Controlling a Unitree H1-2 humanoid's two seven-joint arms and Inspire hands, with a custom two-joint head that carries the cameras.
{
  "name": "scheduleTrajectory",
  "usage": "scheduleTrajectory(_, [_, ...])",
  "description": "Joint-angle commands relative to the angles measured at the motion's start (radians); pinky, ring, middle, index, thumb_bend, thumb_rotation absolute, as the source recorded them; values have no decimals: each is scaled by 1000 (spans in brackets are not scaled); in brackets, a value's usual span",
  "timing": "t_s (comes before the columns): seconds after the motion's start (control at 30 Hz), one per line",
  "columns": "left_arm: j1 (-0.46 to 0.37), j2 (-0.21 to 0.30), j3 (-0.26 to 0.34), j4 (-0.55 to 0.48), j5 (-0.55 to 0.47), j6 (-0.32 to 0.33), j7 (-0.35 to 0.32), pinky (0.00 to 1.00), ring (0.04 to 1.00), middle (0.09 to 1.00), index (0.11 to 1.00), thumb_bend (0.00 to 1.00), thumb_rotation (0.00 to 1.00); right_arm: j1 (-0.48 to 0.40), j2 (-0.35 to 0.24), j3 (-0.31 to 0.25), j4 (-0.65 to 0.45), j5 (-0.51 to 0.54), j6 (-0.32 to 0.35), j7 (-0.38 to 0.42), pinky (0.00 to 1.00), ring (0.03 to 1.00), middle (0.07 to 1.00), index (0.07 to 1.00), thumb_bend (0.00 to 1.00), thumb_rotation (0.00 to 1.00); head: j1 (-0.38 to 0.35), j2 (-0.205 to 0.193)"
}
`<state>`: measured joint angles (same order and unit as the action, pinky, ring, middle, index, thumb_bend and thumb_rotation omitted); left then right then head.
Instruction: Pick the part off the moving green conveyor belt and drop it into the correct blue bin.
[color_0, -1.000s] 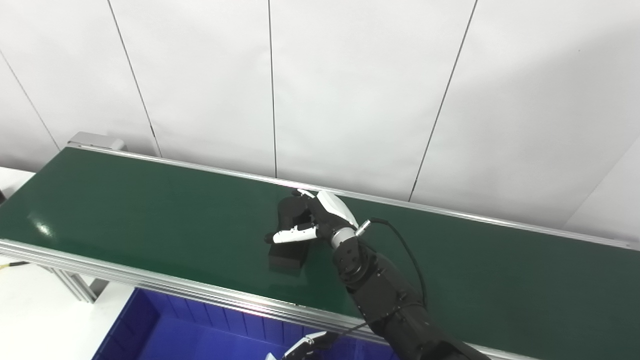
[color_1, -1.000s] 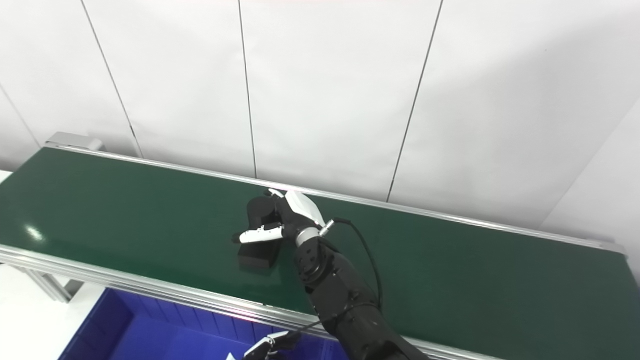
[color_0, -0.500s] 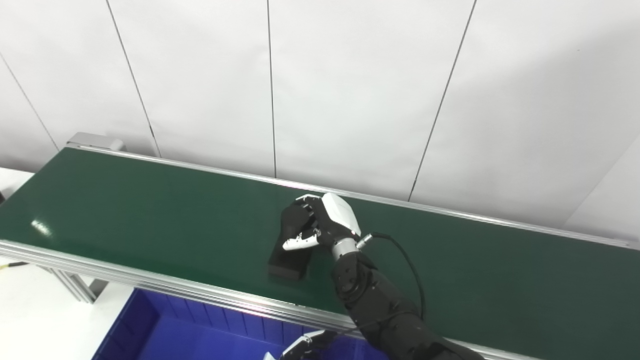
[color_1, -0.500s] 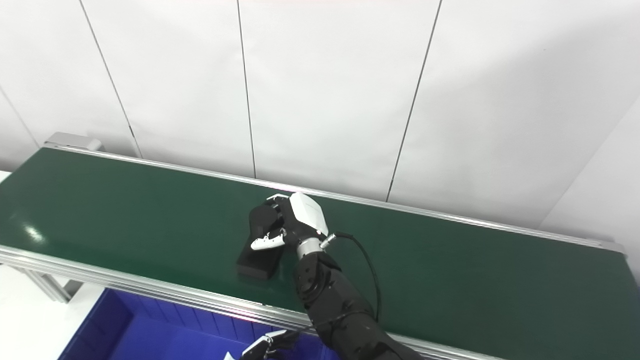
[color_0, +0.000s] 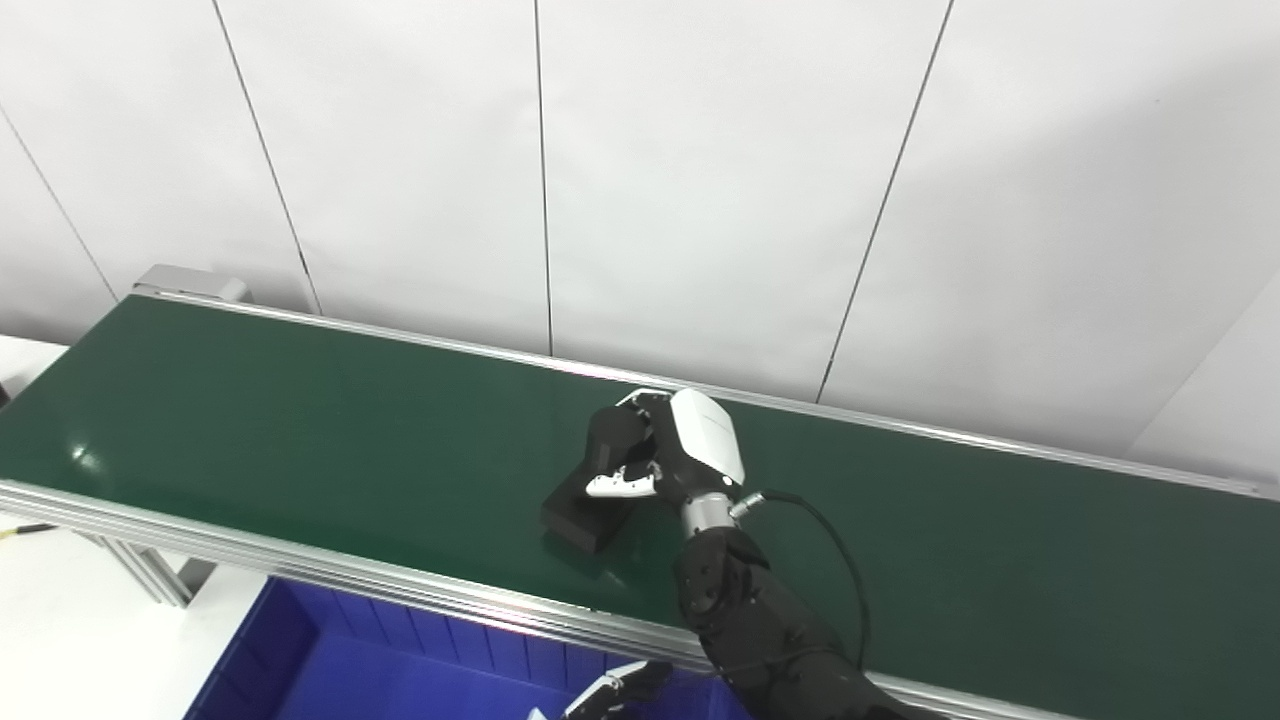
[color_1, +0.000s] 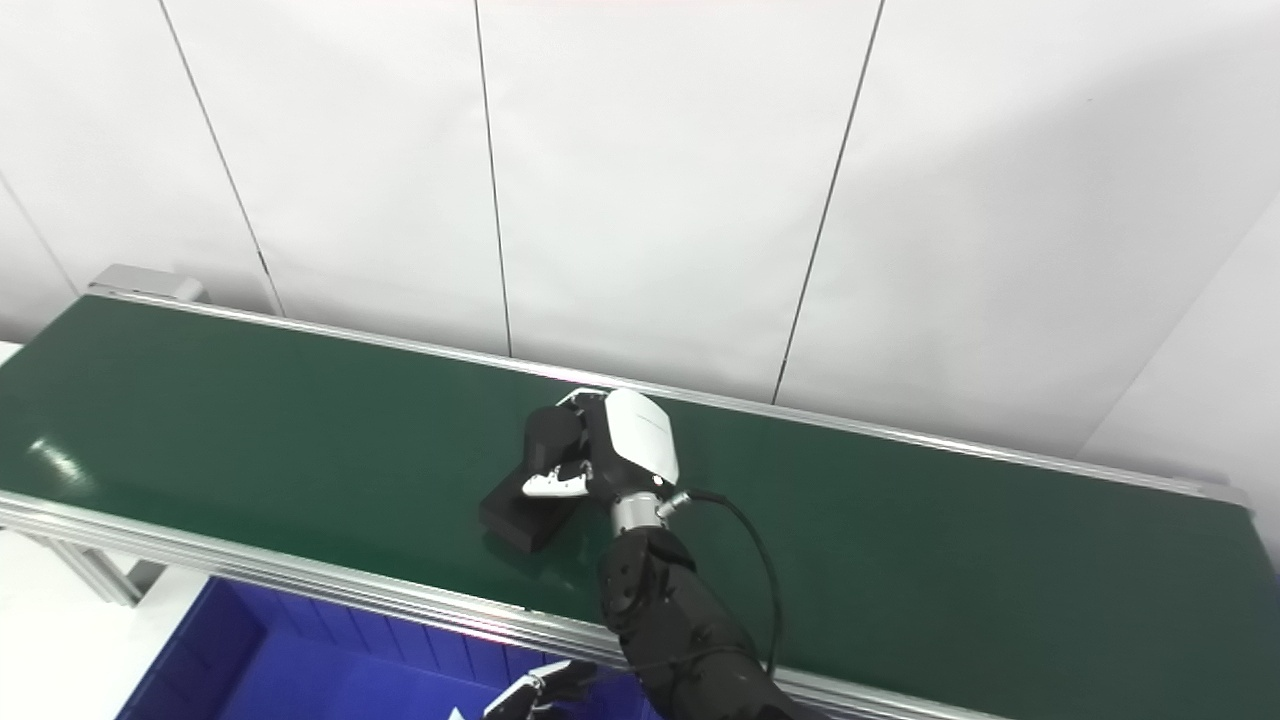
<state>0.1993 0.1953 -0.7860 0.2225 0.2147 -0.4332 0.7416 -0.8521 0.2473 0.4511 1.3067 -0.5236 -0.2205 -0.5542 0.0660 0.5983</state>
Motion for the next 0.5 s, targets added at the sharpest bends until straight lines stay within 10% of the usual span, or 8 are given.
scheduleTrajectory(0.0, [1,1,5,-31,-5,-37,-5,669,757,794,787,797,378,-28,2,-16,-61,8,-56,-38,379,399,489,542,509,0,-8,6])
scheduleTrajectory(0.23, [8,11,23,-54,-31,-37,-62,687,769,817,815,755,369,80,-38,-46,-297,8,-26,-22,371,392,482,558,506,0,-34,29])
scheduleTrajectory(0.47, [24,3,58,-69,-9,-37,-73,723,792,830,828,737,387,355,-121,-101,-843,23,87,117,337,382,477,565,502,0,-79,71])
